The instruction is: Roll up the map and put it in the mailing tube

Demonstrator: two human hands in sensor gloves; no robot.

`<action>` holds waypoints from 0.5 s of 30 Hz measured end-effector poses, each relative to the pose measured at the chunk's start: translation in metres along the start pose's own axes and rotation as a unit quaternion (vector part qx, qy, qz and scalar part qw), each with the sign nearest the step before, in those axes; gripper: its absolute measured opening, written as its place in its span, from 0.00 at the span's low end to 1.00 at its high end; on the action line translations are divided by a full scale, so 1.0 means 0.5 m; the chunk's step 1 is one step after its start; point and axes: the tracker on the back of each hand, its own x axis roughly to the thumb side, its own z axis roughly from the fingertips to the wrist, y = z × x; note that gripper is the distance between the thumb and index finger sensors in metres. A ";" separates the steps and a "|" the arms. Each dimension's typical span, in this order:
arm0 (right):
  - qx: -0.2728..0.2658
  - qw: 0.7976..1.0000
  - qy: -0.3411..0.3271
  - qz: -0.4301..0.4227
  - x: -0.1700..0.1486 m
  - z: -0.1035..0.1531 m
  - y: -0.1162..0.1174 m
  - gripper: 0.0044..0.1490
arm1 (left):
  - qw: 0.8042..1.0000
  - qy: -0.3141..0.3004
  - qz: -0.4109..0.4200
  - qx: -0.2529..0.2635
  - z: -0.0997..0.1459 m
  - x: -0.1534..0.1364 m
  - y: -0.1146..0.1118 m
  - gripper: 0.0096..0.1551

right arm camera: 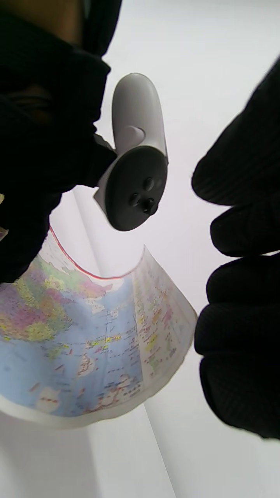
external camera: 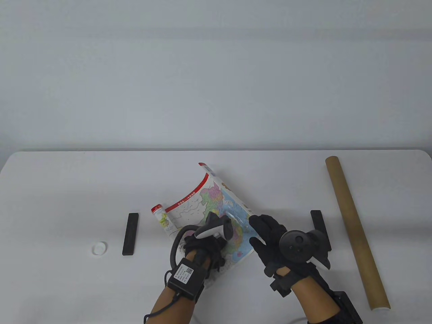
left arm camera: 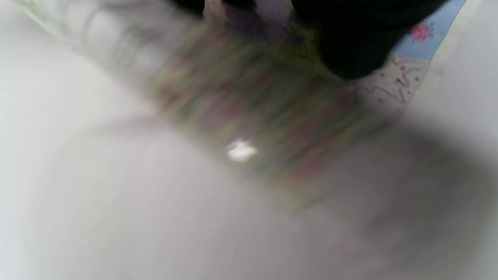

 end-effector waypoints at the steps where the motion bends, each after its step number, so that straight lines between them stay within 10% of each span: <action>1: 0.002 1.000 -0.002 -0.001 0.003 0.000 0.002 0.39 | 1.000 0.005 -0.006 0.002 0.002 0.000 0.003 0.35; 15: 0.138 0.989 -0.049 0.024 0.054 -0.008 0.093 0.33 | 0.997 -0.014 0.080 0.011 -0.005 -0.034 -0.012 0.31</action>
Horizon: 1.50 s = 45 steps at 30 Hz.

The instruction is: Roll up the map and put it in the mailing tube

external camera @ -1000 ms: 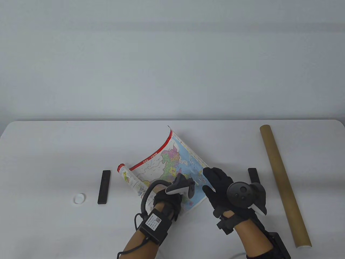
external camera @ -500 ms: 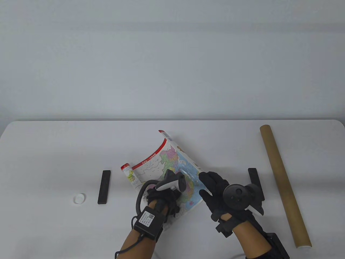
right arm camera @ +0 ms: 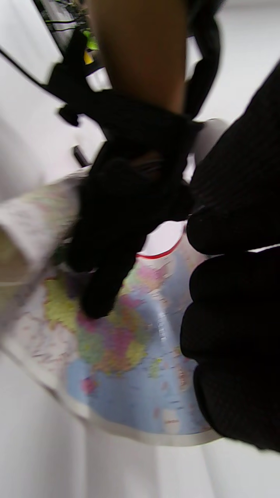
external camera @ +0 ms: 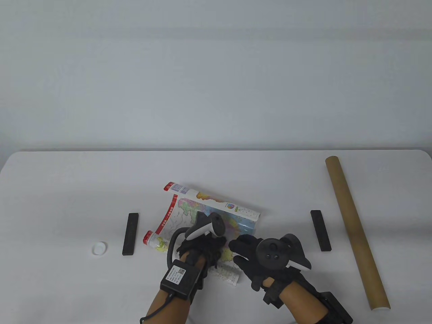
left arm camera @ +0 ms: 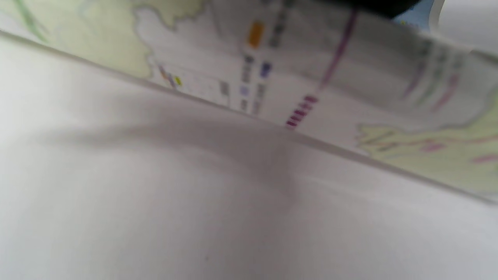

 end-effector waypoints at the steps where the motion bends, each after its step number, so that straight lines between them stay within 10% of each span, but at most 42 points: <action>1: 0.012 1.000 0.002 0.002 -0.001 -0.003 0.009 0.33 | 1.000 0.003 -0.004 -0.001 0.002 0.002 0.001 0.30; 16: 0.170 0.982 0.056 -0.055 -0.049 -0.036 0.121 0.41 | 0.999 -0.031 0.036 0.018 0.037 -0.019 0.000 0.33; 27: 0.060 0.992 0.074 -0.085 -0.086 -0.018 0.046 0.29 | 0.985 -0.101 0.042 0.137 0.174 -0.065 0.003 0.35; 35: -0.024 0.999 0.027 0.041 -0.045 0.001 0.009 0.37 | 0.968 -0.120 0.008 0.219 0.176 -0.051 -0.022 0.27; 45: 0.002 0.991 0.019 0.133 -0.001 -0.014 0.043 0.36 | 0.962 -0.102 -0.030 0.250 0.197 -0.025 -0.028 0.29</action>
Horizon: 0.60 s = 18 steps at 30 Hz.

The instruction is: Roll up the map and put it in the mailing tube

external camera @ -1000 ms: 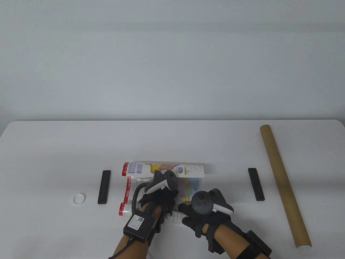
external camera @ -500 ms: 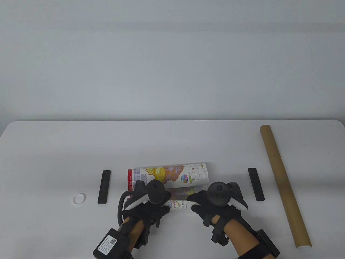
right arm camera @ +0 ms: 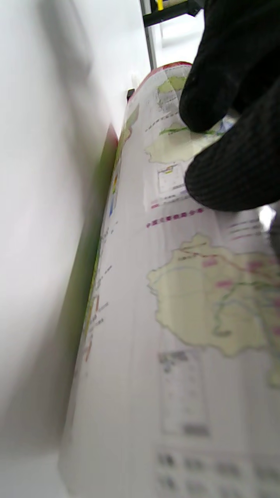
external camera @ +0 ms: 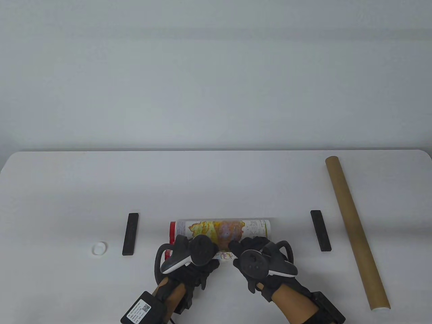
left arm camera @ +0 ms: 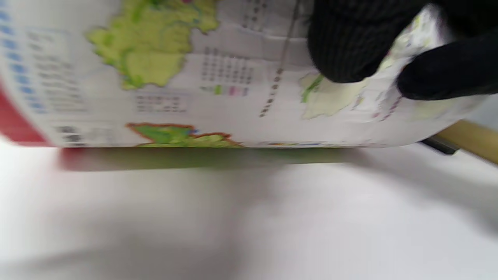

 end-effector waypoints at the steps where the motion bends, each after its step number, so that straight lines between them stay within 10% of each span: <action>1: 0.002 1.000 0.005 -0.003 -0.004 -0.001 0.001 0.36 | 1.000 0.012 -0.015 0.008 0.003 0.002 0.002 0.31; 9: -0.005 1.000 0.025 -0.013 -0.021 -0.002 -0.002 0.34 | 0.996 -0.015 -0.018 0.081 0.000 0.003 0.007 0.28; 18: 0.044 0.999 0.012 0.016 -0.013 -0.005 0.006 0.33 | 0.997 -0.003 -0.068 0.030 0.004 0.020 0.005 0.31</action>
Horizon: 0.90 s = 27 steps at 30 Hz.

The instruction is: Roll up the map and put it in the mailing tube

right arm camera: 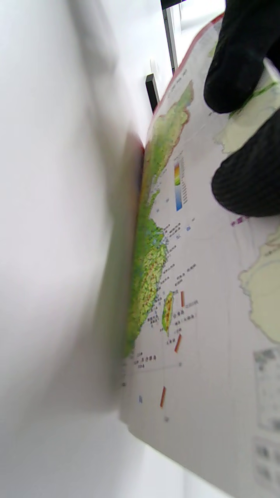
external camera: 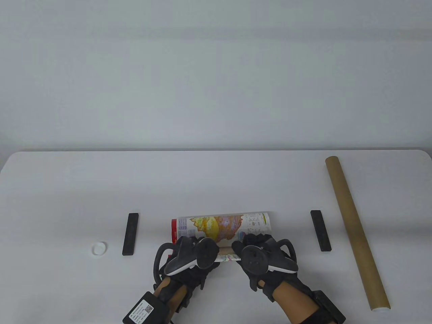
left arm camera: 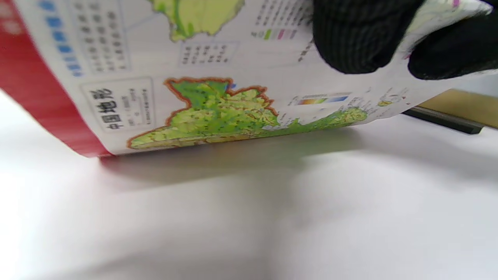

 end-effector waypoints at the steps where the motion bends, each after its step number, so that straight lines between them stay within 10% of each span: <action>1: 0.009 1.000 0.006 -0.014 -0.007 -0.002 0.002 0.33 | 1.000 0.005 -0.026 0.015 0.007 0.007 0.006 0.34; 7: 0.029 0.989 0.027 -0.145 -0.045 0.000 0.000 0.33 | 0.995 -0.001 -0.037 0.089 0.023 0.019 0.016 0.26; 19: -0.079 0.991 0.000 0.107 0.019 0.017 -0.022 0.38 | 0.990 -0.006 0.141 -0.021 -0.007 -0.028 -0.013 0.28; 27: -0.037 0.999 0.027 0.019 -0.013 0.005 -0.012 0.31 | 0.995 0.012 -0.068 0.074 0.016 0.014 0.006 0.36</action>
